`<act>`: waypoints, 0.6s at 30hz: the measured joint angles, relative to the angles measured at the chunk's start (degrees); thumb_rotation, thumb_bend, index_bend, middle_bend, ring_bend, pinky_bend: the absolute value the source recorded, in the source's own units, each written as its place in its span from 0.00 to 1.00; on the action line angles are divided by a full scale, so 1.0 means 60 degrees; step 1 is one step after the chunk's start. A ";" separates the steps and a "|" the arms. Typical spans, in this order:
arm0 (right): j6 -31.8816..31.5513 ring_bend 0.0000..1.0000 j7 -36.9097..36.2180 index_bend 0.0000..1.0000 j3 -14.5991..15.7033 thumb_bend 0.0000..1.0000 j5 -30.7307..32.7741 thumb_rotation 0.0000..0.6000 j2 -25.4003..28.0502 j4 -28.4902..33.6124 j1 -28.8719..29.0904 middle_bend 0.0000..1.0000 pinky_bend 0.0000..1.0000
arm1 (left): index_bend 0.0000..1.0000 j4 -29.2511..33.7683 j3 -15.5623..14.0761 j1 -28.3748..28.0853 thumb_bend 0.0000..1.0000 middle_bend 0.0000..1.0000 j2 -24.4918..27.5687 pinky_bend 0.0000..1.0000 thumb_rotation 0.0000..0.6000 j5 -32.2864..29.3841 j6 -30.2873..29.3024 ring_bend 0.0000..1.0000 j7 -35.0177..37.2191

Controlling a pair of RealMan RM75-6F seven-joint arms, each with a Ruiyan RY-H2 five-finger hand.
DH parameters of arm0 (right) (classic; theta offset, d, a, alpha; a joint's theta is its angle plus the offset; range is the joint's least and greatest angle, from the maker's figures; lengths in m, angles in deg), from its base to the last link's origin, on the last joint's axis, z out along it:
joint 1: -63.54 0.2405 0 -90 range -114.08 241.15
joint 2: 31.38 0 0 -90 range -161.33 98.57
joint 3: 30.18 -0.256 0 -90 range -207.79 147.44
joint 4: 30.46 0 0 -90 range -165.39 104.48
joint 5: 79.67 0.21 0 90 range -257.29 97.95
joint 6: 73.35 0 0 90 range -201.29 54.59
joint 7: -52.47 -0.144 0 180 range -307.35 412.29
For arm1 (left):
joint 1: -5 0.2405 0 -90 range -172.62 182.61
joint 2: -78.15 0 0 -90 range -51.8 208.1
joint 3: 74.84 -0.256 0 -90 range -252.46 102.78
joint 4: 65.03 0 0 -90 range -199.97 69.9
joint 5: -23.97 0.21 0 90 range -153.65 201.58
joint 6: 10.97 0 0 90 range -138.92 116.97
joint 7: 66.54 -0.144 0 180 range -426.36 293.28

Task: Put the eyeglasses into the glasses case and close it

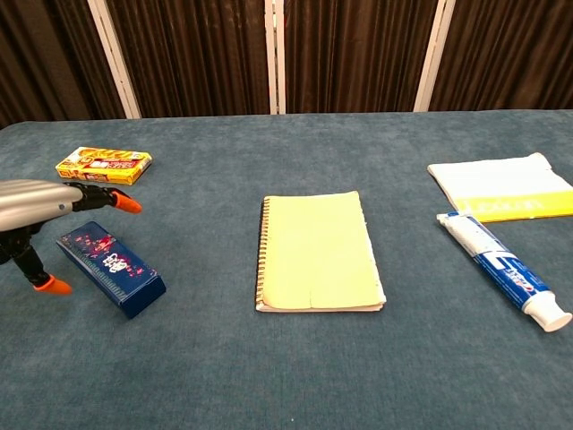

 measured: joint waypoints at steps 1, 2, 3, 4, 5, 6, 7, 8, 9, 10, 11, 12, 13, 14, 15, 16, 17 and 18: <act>0.0006 0.00 -0.0013 0.00 -0.0007 0.00 0.0016 1.00 0.0001 -0.0010 0.0002 0.00 0.00 | 0.12 -0.0126 -0.0014 -0.0019 0.16 0.00 -0.0126 0.02 1.00 0.0017 0.0022 0.00 -0.0009; 0.0010 0.00 -0.0022 0.00 -0.0012 0.00 0.0023 1.00 0.0002 -0.0018 0.0003 0.00 0.00 | 0.13 -0.0218 -0.0021 -0.0032 0.17 0.00 -0.0222 0.04 1.00 0.0030 0.0030 0.00 -0.0021; 0.0013 0.00 -0.0033 0.00 -0.0014 0.00 0.0027 1.00 0.0004 -0.0022 0.0004 0.00 0.00 | 0.15 -0.0302 -0.0025 -0.0045 0.18 0.00 -0.0313 0.06 1.00 0.0041 0.0034 0.00 -0.0039; 0.0015 0.00 -0.0049 0.00 -0.0017 0.00 0.0029 1.00 0.0007 -0.0027 0.0006 0.00 0.00 | 0.16 -0.0395 -0.0028 -0.0061 0.20 0.00 -0.0423 0.07 1.00 0.0050 0.0035 0.00 -0.0074; 0.0015 0.00 -0.0060 0.00 -0.0019 0.00 0.0031 1.00 0.0010 -0.0030 0.0006 0.00 0.00 | 0.18 -0.0447 -0.0028 -0.0073 0.21 0.01 -0.0493 0.10 1.00 0.0051 0.0037 0.00 -0.0113; 0.0016 0.00 -0.0072 0.00 -0.0021 0.00 0.0033 1.00 0.0013 -0.0034 0.0007 0.00 0.00 | 0.21 -0.0485 -0.0026 -0.0086 0.23 0.03 -0.0548 0.12 1.00 0.0046 0.0041 0.00 -0.0161; 0.0016 0.00 -0.0092 0.00 -0.0025 0.00 0.0037 1.00 0.0019 -0.0036 0.0007 0.00 0.00 | 0.23 -0.0516 -0.0018 -0.0104 0.24 0.05 -0.0609 0.13 1.00 0.0034 0.0042 0.01 -0.0235; 0.0017 0.00 -0.0110 0.00 -0.0026 0.00 0.0039 1.00 0.0025 -0.0037 0.0007 0.00 0.00 | 0.27 -0.0535 -0.0007 -0.0113 0.24 0.08 -0.0654 0.16 1.00 0.0014 0.0037 0.03 -0.0293; 0.0017 0.00 -0.0125 0.00 -0.0027 0.00 0.0039 1.00 0.0030 -0.0038 0.0007 0.00 0.00 | 0.30 -0.0552 0.0006 -0.0118 0.24 0.11 -0.0693 0.18 1.00 -0.0009 0.0024 0.06 -0.0348; 0.0018 0.00 -0.0140 0.00 -0.0027 0.00 0.0039 1.00 0.0037 -0.0036 0.0007 0.00 0.00 | 0.32 -0.0572 0.0023 -0.0121 0.24 0.12 -0.0735 0.19 1.00 -0.0037 0.0000 0.07 -0.0412; 0.0020 0.00 -0.0153 0.00 -0.0027 0.00 0.0039 1.00 0.0042 -0.0035 0.0007 0.00 0.00 | 0.34 -0.0586 0.0033 -0.0121 0.24 0.14 -0.0758 0.20 1.00 -0.0061 -0.0016 0.09 -0.0460; 0.0022 0.00 -0.0164 0.00 -0.0026 0.00 0.0039 1.00 0.0046 -0.0034 0.0008 0.00 0.00 | 0.36 -0.0598 0.0044 -0.0119 0.25 0.15 -0.0779 0.20 1.00 -0.0092 -0.0031 0.10 -0.0511; 0.0028 0.00 -0.0174 0.00 -0.0025 0.00 0.0038 1.00 0.0050 -0.0032 0.0009 0.00 0.00 | 0.37 -0.0607 0.0057 -0.0115 0.24 0.16 -0.0800 0.20 1.00 -0.0131 -0.0046 0.11 -0.0567; 0.0030 0.00 -0.0177 0.00 -0.0022 0.00 0.0035 1.00 0.0051 -0.0032 0.0010 0.00 0.00 | 0.38 -0.0615 0.0079 -0.0109 0.25 0.17 -0.0831 0.21 1.00 -0.0202 -0.0066 0.12 -0.0650; 0.0033 0.00 -0.0175 0.00 -0.0019 0.00 0.0031 1.00 0.0052 -0.0032 0.0011 0.00 0.00 | 0.39 -0.0620 0.0099 -0.0102 0.25 0.18 -0.0855 0.22 1.00 -0.0265 -0.0080 0.13 -0.0703; 0.0040 0.00 -0.0173 0.00 -0.0014 0.00 0.0029 1.00 0.0048 -0.0031 0.0013 0.00 0.00 | 0.39 -0.0627 0.0116 -0.0097 0.25 0.18 -0.0876 0.22 1.00 -0.0327 -0.0086 0.13 -0.0733; 0.0041 0.00 -0.0172 0.00 -0.0014 0.00 0.0030 1.00 0.0046 -0.0032 0.0014 0.00 0.00 | 0.39 -0.0642 0.0134 -0.0092 0.25 0.19 -0.0899 0.22 1.00 -0.0392 -0.0086 0.13 -0.0770; 0.0041 0.00 -0.0168 0.00 -0.0016 0.00 0.0033 1.00 0.0044 -0.0031 0.0014 0.00 0.00 | 0.39 -0.0653 0.0145 -0.0088 0.25 0.19 -0.0912 0.22 1.00 -0.0440 -0.0084 0.13 -0.0799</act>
